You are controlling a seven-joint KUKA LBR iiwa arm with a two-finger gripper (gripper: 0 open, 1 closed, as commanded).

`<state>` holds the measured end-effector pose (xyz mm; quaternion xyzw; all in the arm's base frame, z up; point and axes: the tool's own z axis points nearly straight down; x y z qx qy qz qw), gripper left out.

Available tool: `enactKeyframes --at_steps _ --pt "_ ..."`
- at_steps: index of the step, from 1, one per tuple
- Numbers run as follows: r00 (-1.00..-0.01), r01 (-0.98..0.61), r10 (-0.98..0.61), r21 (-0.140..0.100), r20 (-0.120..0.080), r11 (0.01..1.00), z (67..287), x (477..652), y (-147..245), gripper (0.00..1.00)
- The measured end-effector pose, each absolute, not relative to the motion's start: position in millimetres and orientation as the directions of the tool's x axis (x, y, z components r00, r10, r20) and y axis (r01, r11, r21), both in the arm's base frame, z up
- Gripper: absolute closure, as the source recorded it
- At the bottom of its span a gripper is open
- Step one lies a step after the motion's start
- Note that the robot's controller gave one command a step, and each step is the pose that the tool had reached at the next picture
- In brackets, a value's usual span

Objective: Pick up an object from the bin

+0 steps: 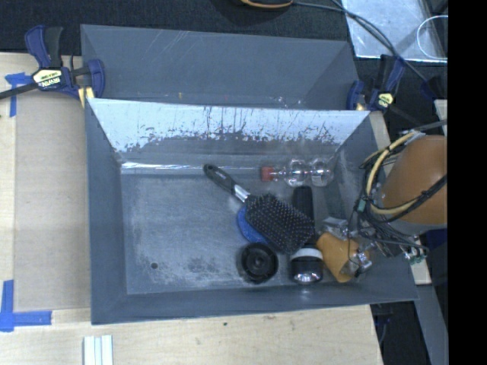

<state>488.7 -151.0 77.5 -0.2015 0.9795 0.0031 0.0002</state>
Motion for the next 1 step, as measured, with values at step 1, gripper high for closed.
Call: enactKeyframes --at_steps 1 --pt "-0.919 -0.394 -0.394 0.005 -0.001 0.919 102.8 488.4 -152.0 1.00"
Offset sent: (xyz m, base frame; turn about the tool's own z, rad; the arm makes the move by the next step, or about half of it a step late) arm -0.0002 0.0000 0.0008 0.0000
